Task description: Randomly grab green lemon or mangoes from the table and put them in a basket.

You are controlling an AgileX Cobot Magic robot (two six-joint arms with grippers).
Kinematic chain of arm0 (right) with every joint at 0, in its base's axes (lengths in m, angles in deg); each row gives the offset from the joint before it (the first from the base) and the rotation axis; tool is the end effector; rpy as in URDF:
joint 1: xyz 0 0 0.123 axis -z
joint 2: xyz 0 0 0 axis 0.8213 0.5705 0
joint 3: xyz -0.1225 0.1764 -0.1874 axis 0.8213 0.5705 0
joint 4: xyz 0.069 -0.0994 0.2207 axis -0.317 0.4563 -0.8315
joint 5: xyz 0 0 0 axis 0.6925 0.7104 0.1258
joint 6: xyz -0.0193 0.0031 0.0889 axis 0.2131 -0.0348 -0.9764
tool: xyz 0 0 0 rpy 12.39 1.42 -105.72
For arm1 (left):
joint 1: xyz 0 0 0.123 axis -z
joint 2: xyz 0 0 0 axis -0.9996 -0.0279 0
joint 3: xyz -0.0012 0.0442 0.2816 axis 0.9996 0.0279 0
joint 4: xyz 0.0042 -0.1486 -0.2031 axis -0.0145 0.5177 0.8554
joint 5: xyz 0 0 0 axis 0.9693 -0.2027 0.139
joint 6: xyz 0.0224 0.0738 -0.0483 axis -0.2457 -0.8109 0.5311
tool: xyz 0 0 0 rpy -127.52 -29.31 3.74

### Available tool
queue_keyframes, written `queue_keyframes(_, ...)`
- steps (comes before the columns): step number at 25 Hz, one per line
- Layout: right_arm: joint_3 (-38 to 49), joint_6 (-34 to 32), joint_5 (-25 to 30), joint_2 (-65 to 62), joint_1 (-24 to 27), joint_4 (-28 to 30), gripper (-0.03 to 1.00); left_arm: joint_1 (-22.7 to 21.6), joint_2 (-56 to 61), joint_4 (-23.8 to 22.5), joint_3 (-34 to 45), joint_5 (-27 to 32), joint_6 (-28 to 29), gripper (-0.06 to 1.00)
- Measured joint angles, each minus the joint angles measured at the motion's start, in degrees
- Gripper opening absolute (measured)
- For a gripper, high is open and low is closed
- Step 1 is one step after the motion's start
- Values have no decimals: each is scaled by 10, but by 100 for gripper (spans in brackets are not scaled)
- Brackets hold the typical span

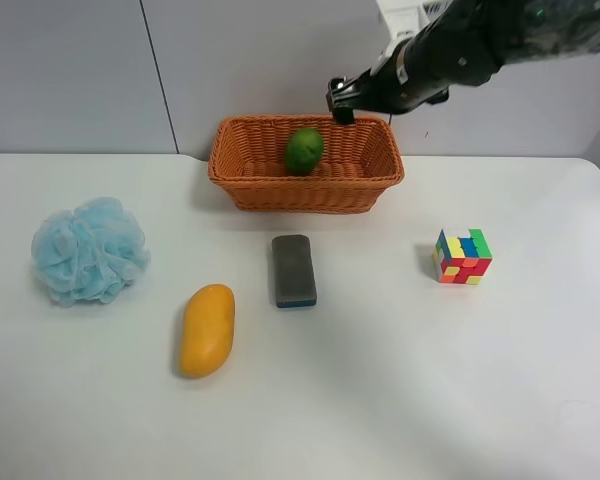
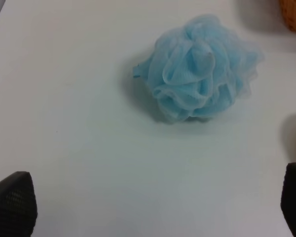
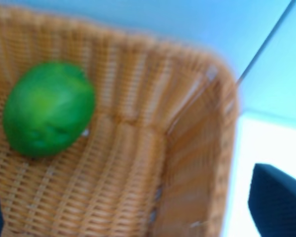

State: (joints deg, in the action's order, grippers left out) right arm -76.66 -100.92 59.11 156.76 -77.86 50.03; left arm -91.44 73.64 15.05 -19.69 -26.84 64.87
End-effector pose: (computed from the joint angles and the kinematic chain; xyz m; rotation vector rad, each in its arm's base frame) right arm 0.4059 0.1531 0.2450 -0.2645 2.1855 0.0785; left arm -0.0071 0.0005 0.2795 -0.0671 2.0317 0.0364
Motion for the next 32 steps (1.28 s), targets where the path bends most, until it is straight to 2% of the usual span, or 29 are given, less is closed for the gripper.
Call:
queue_keyframes(2,-1,65,23,-36,9,-20,99,0,0,0,0,0,0,100)
queue_keyframes(5,-1,171,84,-90,34,-91,99,0,0,0,0,0,0,100)
queue_keyframes(11,-1,380,255,-166,115,-209,99,0,0,0,0,0,0,100)
queue_keyframes(14,-1,438,330,-202,169,-236,99,0,0,0,0,0,0,100)
queue_keyframes(19,-1,484,431,-275,245,-248,99,0,0,0,0,0,0,100)
queue_keyframes(22,19,500,444,-333,260,-272,99,0,0,0,0,0,0,100)
queue_keyframes(27,121,508,421,-453,260,-348,99,0,0,0,0,0,0,100)
queue_keyframes(32,248,500,398,-608,260,-355,99,0,0,0,0,0,0,100)
